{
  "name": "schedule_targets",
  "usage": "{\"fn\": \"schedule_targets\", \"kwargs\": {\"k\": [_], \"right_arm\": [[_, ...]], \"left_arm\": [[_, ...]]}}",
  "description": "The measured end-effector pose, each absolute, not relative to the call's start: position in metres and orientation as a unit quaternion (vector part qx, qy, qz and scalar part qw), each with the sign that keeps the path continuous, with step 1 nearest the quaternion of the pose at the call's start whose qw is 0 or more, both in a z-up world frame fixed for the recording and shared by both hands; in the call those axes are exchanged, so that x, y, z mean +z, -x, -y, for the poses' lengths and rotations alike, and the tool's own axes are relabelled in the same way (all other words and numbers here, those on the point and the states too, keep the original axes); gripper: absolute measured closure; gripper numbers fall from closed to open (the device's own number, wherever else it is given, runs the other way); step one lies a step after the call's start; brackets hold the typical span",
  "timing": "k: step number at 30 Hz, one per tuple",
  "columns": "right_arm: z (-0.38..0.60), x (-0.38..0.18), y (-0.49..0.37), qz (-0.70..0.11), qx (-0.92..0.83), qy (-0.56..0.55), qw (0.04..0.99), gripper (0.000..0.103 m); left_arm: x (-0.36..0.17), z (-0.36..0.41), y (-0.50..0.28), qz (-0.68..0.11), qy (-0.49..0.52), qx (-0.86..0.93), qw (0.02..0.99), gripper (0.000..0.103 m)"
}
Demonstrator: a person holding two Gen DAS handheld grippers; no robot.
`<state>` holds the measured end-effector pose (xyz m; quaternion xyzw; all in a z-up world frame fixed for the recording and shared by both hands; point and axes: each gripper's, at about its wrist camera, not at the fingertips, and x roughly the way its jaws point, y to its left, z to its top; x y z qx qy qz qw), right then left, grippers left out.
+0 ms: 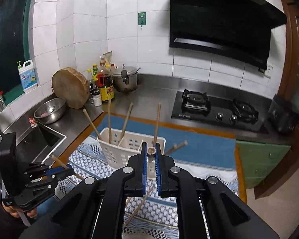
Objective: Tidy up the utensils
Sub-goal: 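Lift both chopsticks upright and carry them over the white caddy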
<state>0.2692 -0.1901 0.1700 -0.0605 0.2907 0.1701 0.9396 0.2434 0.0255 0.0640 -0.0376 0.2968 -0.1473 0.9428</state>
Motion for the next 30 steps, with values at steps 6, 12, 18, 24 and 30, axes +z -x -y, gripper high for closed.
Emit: {"fn": "schedule_targets", "kwargs": {"k": [6, 12, 18, 24, 30], "right_arm": [[0.182, 0.177, -0.292, -0.304, 0.178, 0.061, 0.934, 0.096], [0.172, 0.164, -0.314, -0.328, 0.184, 0.064, 0.924, 0.096], [0.165, 0.147, -0.331, -0.347, 0.184, 0.075, 0.916, 0.096], [0.160, 0.136, -0.341, -0.356, 0.182, 0.085, 0.912, 0.096], [0.161, 0.126, -0.351, -0.367, 0.184, 0.086, 0.908, 0.096]], "left_arm": [[0.106, -0.029, -0.247, -0.262, 0.028, -0.149, 0.953, 0.098], [0.163, -0.031, -0.260, -0.208, 0.013, -0.132, 0.969, 0.098], [0.193, -0.033, -0.291, -0.183, 0.019, -0.106, 0.977, 0.098], [0.196, -0.033, -0.322, -0.180, 0.038, -0.093, 0.979, 0.098], [0.175, -0.029, -0.348, -0.202, 0.049, -0.091, 0.974, 0.098]]}}
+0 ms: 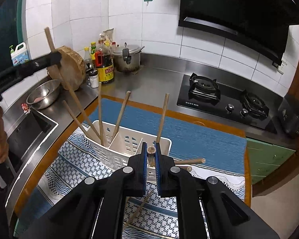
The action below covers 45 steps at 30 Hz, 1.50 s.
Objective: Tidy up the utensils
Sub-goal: 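Lift both chopsticks upright and carry them over the white caddy, then drop both chopsticks into the caddy and open both tools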
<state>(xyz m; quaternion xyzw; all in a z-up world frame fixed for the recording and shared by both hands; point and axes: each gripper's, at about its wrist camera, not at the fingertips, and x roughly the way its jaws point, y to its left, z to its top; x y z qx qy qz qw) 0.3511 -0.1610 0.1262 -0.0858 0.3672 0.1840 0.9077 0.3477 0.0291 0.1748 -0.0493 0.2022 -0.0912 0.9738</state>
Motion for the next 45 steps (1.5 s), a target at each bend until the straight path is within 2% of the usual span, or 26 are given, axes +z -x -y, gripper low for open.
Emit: {"fn": "schedule_targets", "kwargs": {"k": [13, 19, 20, 23, 25, 27, 28, 32, 34, 35, 37, 39, 43, 45], "right_arm": [[0.154, 0.109, -0.361, -0.380, 0.184, 0.087, 0.902, 0.096], [0.154, 0.108, -0.363, -0.381, 0.184, 0.086, 0.902, 0.095], [0.154, 0.108, -0.363, -0.381, 0.184, 0.085, 0.902, 0.094], [0.156, 0.111, -0.362, -0.377, 0.181, 0.084, 0.905, 0.083], [0.157, 0.114, -0.359, -0.373, 0.182, 0.080, 0.906, 0.079], [0.158, 0.118, -0.356, -0.367, 0.183, 0.077, 0.909, 0.072], [0.158, 0.121, -0.352, -0.363, 0.182, 0.079, 0.910, 0.072], [0.159, 0.130, -0.341, -0.352, 0.179, 0.081, 0.915, 0.062], [0.160, 0.134, -0.333, -0.348, 0.178, 0.081, 0.917, 0.061], [0.160, 0.135, -0.329, -0.346, 0.177, 0.079, 0.918, 0.058], [0.161, 0.137, -0.320, -0.341, 0.174, 0.081, 0.920, 0.049], [0.161, 0.138, -0.310, -0.338, 0.173, 0.081, 0.921, 0.047], [0.166, 0.135, -0.291, -0.335, 0.175, 0.072, 0.923, 0.040], [0.167, 0.133, -0.282, -0.333, 0.174, 0.071, 0.924, 0.038]], "left_arm": [[0.120, -0.031, -0.383, -0.270, 0.054, -0.092, 0.957, 0.097], [0.110, -0.027, -0.384, -0.275, 0.048, -0.089, 0.956, 0.095], [0.109, -0.026, -0.383, -0.274, 0.045, -0.092, 0.956, 0.095], [0.109, -0.026, -0.379, -0.274, 0.044, -0.091, 0.956, 0.094], [0.109, -0.027, -0.376, -0.274, 0.047, -0.090, 0.956, 0.087], [0.111, -0.028, -0.371, -0.272, 0.049, -0.091, 0.957, 0.072], [0.112, -0.028, -0.367, -0.269, 0.049, -0.088, 0.958, 0.069], [0.119, -0.026, -0.350, -0.257, 0.039, -0.087, 0.962, 0.065], [0.123, -0.026, -0.340, -0.251, 0.035, -0.084, 0.964, 0.056], [0.125, -0.026, -0.333, -0.246, 0.034, -0.081, 0.965, 0.051], [0.127, -0.025, -0.321, -0.240, 0.029, -0.079, 0.967, 0.050], [0.129, -0.025, -0.310, -0.236, 0.024, -0.075, 0.969, 0.040], [0.131, -0.025, -0.283, -0.225, 0.011, -0.065, 0.972, 0.037], [0.129, -0.026, -0.266, -0.222, 0.008, -0.063, 0.973, 0.030]]}}
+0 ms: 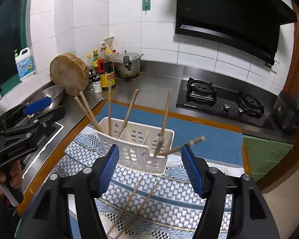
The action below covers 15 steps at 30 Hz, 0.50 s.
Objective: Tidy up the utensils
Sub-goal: 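Drop both chopsticks into the caddy and open both tools, then withdraw both open tools toward the last two chopsticks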
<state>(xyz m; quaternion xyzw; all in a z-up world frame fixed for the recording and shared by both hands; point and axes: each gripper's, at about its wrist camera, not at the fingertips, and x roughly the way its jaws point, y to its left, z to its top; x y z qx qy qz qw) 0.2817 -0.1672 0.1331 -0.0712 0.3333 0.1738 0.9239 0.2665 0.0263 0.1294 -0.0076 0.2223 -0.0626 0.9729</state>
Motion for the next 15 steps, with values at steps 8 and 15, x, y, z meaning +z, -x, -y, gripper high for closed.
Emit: {"fn": "schedule_targets", "kwargs": {"k": [8, 15], "right_arm": [[0.169, 0.110, -0.234, -0.327, 0.169, 0.070, 0.927, 0.035], [0.166, 0.080, -0.198, -0.326, 0.161, 0.065, 0.929, 0.020]], "left_arm": [[0.118, -0.031, -0.197, -0.190, -0.010, -0.042, 0.981, 0.014], [0.106, -0.032, -0.150, -0.169, -0.011, -0.038, 0.985, 0.007]]}}
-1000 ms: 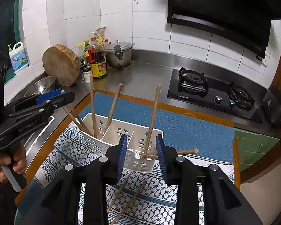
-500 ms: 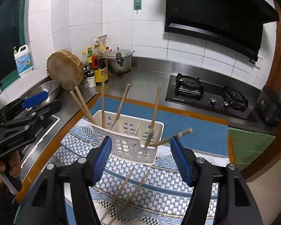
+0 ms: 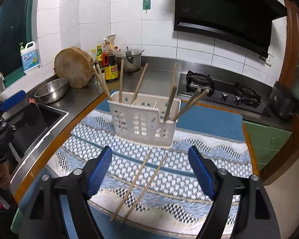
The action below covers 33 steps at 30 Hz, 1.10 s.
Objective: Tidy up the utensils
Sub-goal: 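Withdraw both open tools toward the last two chopsticks, then lower the right tool onto a chopstick and close on it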
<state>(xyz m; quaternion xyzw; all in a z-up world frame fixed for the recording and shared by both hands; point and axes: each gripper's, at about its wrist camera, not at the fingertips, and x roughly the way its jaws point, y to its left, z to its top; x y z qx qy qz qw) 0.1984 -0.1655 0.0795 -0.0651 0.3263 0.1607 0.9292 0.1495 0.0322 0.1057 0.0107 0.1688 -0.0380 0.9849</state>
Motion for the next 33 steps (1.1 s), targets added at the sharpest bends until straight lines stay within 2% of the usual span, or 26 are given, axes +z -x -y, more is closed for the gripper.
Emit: {"fn": "schedule_targets", "kwargs": {"k": [19, 33], "right_arm": [[0.172, 0.020, -0.148, -0.337, 0.111, 0.062, 0.933, 0.014], [0.159, -0.054, -0.138, -0.400, 0.102, 0.023, 0.910, 0.016]], "left_arm": [[0.056, -0.047, -0.095, -0.195, 0.014, 0.005, 0.981, 0.005], [0.013, -0.067, -0.091, -0.232, 0.019, 0.046, 0.971, 0.005]]}}
